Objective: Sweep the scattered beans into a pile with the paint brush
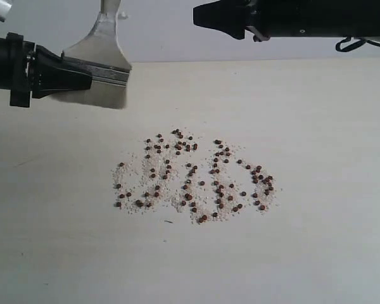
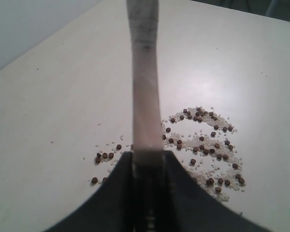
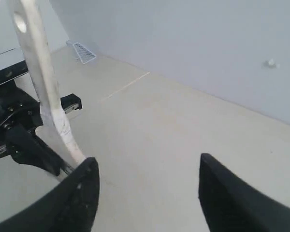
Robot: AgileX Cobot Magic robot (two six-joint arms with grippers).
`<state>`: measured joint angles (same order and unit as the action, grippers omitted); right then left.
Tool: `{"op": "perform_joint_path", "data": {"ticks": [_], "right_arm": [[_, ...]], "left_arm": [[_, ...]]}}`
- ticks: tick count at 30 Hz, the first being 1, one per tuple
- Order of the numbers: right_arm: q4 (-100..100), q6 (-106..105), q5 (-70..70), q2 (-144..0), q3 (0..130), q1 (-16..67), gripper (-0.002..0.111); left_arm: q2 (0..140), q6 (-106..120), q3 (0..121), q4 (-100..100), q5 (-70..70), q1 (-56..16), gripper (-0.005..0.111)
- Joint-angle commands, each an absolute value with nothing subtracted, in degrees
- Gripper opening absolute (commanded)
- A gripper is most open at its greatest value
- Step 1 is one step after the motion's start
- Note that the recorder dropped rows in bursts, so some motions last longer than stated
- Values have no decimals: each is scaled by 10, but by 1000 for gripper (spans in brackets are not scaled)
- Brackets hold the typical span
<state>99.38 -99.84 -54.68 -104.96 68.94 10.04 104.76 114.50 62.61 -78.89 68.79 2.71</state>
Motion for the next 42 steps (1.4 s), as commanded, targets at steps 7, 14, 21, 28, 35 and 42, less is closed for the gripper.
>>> {"op": "perform_joint_path", "data": {"ticks": [7,14,21,28,35,42], "right_arm": [[999,-1059,-700,-1089,767,100,58],[999,-1062,-700,-1150,809,130,57],[999,-1073,-700,-1188,865,174,57],[999,-1078,-700,-1206,901,179,54],[999,-1078,-700,-1209,912,179,53],[999,-1075,-700,-1209,918,179,53]], "left_arm": [[1046,1155,630,-807,700,28,0],[1046,1163,630,-810,700,28,0],[1046,1171,630,-809,700,28,0],[1046,1193,630,-814,700,28,0],[1046,1200,630,-831,700,27,0],[1046,1200,630,-831,700,11,0]]}}
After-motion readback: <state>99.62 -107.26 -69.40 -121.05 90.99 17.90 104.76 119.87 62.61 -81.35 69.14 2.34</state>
